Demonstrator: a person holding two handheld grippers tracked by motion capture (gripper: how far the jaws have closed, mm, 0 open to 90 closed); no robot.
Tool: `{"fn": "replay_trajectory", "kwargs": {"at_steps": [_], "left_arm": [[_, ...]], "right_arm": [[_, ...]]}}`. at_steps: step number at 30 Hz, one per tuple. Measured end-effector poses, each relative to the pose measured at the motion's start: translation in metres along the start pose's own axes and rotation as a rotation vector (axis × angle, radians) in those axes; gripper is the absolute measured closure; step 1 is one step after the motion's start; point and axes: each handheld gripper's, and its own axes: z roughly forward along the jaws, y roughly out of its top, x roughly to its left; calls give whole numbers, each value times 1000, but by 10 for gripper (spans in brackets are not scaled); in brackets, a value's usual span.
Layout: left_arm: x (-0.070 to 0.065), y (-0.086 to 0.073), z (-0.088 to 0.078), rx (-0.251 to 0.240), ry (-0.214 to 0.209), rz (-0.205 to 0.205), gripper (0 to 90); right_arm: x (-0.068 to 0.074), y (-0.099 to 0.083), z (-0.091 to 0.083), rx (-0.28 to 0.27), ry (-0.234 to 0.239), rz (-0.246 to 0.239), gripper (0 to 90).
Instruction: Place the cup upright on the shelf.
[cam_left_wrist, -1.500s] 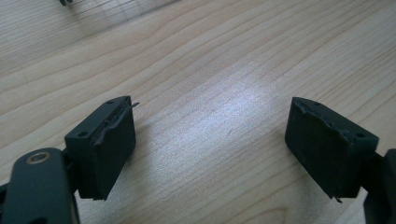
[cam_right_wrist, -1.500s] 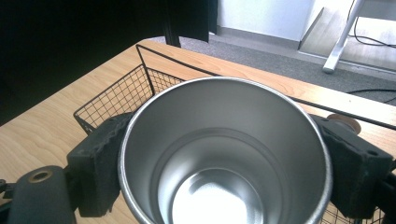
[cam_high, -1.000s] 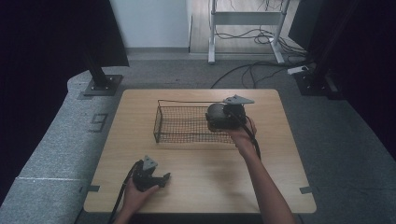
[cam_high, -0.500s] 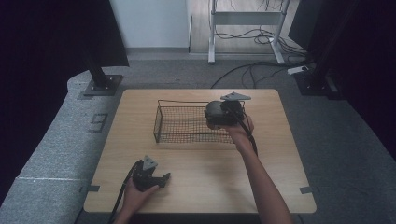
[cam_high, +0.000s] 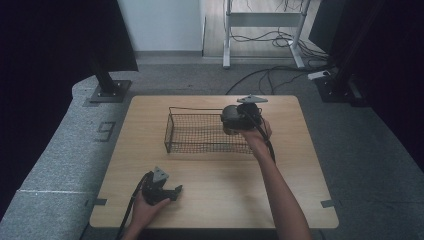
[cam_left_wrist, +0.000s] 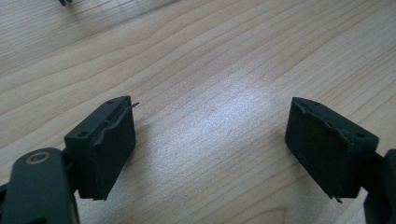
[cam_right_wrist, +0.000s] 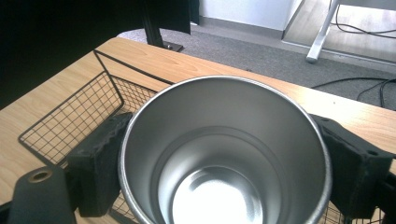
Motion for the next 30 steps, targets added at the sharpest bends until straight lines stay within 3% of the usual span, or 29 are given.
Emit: {"fn": "replay_trajectory", "kwargs": {"at_steps": [18, 30], "left_arm": [[0, 0, 0, 1, -2, 0, 161], [0, 0, 0, 1, -2, 0, 161]], "right_arm": [[-6, -4, 22, 31, -22, -3, 134], [-10, -10, 33, 46, -18, 25, 134]]}}
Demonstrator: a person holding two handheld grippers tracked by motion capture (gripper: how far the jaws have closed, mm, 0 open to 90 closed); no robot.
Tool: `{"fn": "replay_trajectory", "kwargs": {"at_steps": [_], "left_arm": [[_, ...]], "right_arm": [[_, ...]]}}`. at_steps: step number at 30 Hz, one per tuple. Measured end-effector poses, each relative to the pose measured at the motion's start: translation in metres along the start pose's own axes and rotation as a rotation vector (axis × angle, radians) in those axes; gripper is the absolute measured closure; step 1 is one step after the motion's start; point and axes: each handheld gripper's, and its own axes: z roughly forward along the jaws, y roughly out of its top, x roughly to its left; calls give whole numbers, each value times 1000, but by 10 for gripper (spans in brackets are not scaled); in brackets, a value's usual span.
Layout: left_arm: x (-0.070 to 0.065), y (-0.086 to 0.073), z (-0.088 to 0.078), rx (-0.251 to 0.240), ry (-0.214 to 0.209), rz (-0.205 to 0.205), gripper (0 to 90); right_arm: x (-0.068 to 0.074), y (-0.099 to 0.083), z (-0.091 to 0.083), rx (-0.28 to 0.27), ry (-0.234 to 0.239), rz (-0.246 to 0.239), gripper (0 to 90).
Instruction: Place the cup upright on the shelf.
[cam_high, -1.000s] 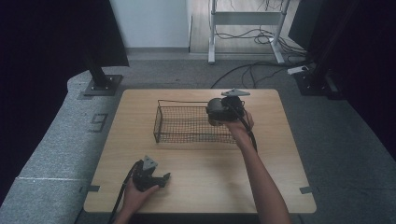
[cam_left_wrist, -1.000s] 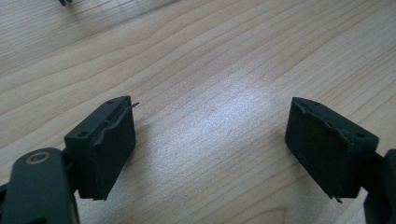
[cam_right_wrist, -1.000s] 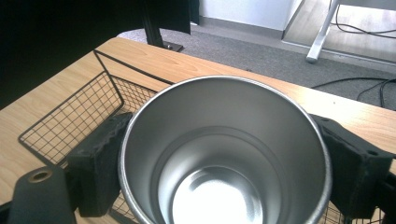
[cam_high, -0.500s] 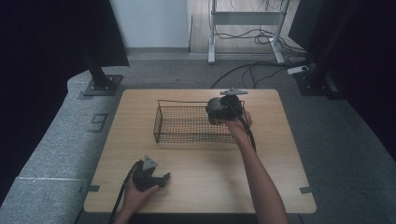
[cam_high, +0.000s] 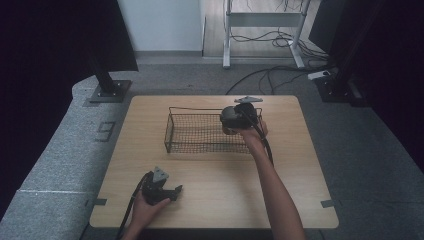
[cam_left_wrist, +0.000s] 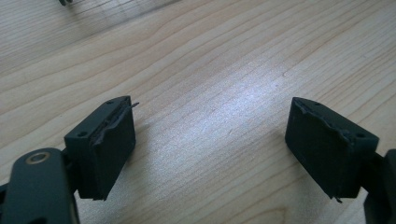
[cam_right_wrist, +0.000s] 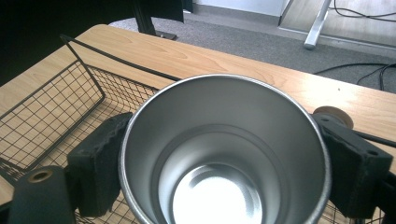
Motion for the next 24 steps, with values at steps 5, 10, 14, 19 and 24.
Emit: {"fn": "replay_trajectory", "kwargs": {"at_steps": [5, 10, 14, 19, 24], "left_arm": [[0, 0, 0, 0, 0, 0, 161], [0, 0, 0, 0, 0, -1, 161], [0, 0, 0, 0, 1, 0, 161], [0, 0, 0, 0, 0, -1, 161], [0, 0, 0, -1, 0, -1, 161]], "right_arm": [[-2, -4, 5, 10, -6, 2, 133], [-6, -9, 12, 26, -16, 13, 133], [-7, -13, 15, 34, -20, 20, 133], [-10, -17, 20, 48, -26, 33, 133], [-11, -22, 24, 59, -28, 40, 133]]}}
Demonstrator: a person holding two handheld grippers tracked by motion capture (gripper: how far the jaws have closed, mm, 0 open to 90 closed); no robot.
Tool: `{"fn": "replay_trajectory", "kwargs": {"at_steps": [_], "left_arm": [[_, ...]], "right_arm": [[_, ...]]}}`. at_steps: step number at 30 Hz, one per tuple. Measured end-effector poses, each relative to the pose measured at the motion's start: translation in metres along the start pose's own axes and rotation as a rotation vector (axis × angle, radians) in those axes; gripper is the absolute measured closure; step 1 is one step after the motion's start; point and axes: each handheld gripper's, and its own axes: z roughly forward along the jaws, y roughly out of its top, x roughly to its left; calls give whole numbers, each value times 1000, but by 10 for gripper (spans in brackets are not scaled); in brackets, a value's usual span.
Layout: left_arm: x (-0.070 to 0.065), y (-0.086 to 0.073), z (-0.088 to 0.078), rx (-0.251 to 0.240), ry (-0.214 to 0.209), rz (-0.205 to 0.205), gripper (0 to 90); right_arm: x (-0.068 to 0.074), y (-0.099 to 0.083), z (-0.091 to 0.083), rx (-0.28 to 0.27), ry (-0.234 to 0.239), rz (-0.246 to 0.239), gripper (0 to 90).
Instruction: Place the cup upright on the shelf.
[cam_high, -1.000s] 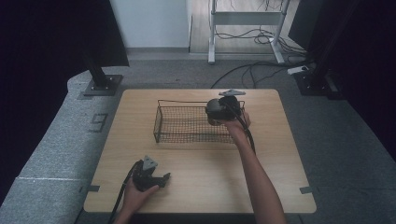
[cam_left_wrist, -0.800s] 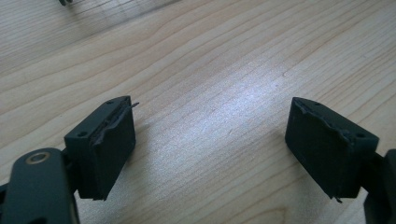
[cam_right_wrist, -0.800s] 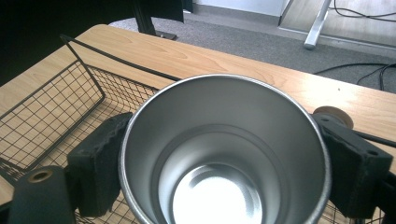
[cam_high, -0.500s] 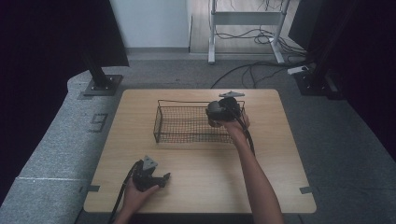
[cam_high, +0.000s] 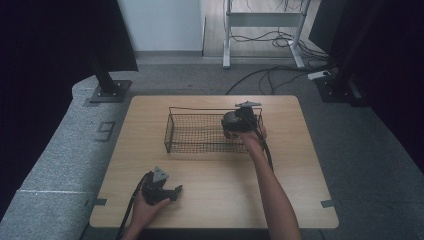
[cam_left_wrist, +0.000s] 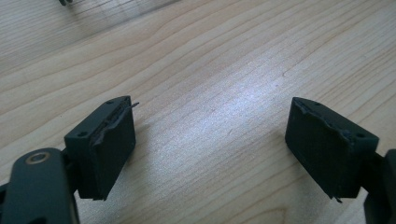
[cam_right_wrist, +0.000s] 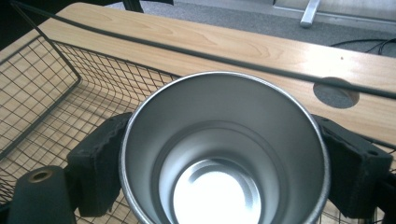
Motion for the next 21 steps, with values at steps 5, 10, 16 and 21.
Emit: {"fn": "replay_trajectory", "kwargs": {"at_steps": [5, 10, 16, 21], "left_arm": [[0, 0, 0, 0, 0, 1, 161], [0, 0, 0, 0, 0, 0, 161], [0, 0, 0, 0, 0, 1, 161], [0, 0, 0, 0, 0, 0, 161]], "right_arm": [[-3, -5, 3, 11, -5, 21, 133], [-4, -9, 5, 27, -16, 22, 133], [-3, -10, 7, 32, -20, 23, 132], [-1, -11, 10, 40, -29, 11, 133]]}}
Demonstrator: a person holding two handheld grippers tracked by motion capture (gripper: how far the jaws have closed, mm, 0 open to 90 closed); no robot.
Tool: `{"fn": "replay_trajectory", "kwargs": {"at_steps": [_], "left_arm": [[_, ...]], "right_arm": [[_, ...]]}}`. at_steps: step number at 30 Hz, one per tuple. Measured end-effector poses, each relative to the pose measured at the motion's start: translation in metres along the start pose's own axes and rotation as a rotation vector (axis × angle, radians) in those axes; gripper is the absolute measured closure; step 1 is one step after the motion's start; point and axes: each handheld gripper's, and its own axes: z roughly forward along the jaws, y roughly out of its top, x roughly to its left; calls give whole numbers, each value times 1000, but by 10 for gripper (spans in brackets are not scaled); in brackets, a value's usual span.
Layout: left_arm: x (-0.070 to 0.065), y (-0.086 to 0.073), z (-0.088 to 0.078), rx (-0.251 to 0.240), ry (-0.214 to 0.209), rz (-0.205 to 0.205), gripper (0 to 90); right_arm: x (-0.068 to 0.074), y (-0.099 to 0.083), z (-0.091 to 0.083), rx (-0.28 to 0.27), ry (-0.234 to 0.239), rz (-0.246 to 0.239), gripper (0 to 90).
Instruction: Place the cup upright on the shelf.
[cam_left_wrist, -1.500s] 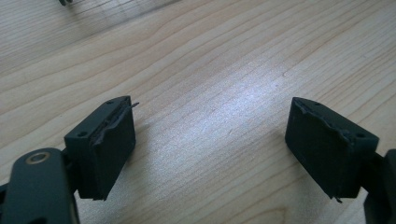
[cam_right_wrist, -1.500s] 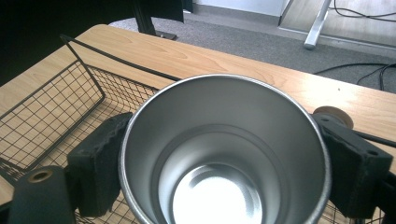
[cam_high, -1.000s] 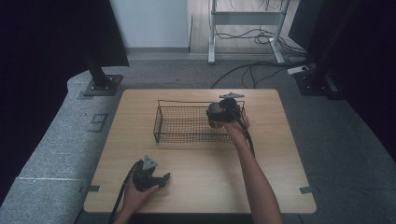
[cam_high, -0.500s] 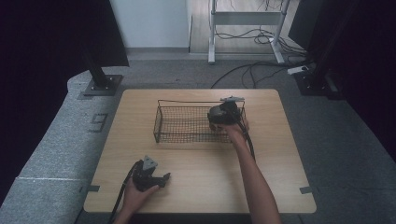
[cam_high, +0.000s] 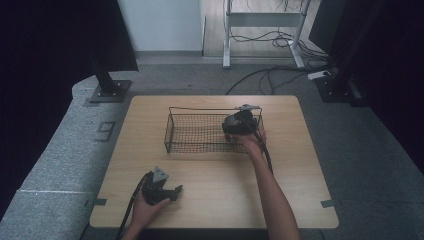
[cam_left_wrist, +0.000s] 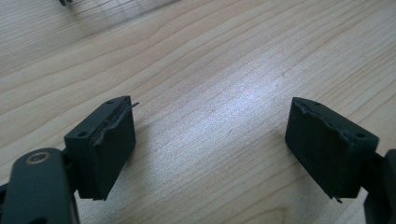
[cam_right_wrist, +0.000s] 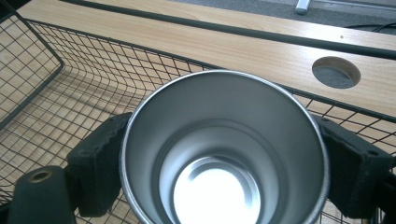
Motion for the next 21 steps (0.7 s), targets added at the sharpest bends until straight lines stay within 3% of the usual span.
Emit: {"fn": "replay_trajectory", "kwargs": {"at_steps": [21], "left_arm": [[0, 0, 0, -1, -1, -1, 161]], "right_arm": [[0, -4, 9, 50, -52, -27, 132]]}}
